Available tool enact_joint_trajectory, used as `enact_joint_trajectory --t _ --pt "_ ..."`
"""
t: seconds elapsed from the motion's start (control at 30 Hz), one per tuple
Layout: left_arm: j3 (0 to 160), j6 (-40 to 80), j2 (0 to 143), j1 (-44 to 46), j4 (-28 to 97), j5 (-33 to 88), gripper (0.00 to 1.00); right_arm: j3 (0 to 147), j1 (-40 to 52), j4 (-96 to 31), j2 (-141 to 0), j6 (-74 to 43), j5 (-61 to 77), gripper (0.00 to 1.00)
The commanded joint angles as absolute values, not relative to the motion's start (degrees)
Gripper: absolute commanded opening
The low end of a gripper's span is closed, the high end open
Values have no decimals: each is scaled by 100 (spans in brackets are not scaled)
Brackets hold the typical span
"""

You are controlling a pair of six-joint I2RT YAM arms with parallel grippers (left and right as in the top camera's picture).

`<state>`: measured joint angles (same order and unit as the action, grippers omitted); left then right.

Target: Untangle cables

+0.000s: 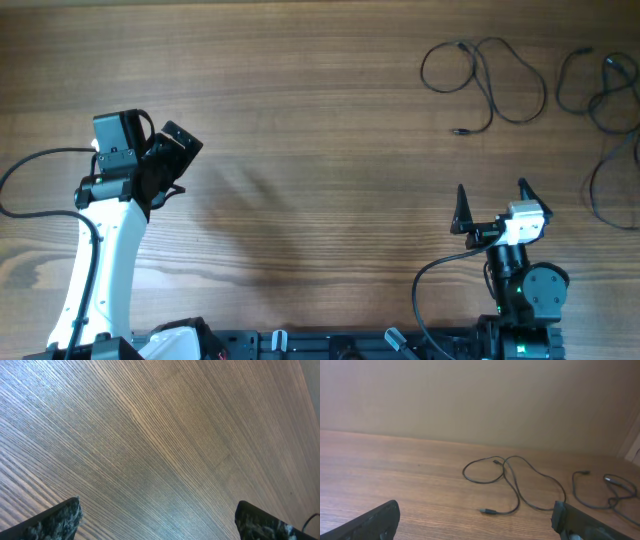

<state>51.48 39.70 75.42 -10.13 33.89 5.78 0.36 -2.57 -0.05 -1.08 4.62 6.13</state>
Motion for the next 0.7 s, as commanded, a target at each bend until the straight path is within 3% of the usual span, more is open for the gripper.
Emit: enact_joint_trajectory --t 0.0,0.37,0.53,0.67 --pt "5144 3898 7496 -1039 3374 482 100 30 -285 14 -16 548 596 100" --pt "5144 3918 7487 -1039 3242 589 100 30 -285 14 -16 548 596 100" --pt "5144 2237 7124 -1039 3083 1955 100 30 -285 14 -16 545 596 100" --pt "5140 1647 6018 -1039 3236 2152 100 30 -285 16 -19 548 596 100"
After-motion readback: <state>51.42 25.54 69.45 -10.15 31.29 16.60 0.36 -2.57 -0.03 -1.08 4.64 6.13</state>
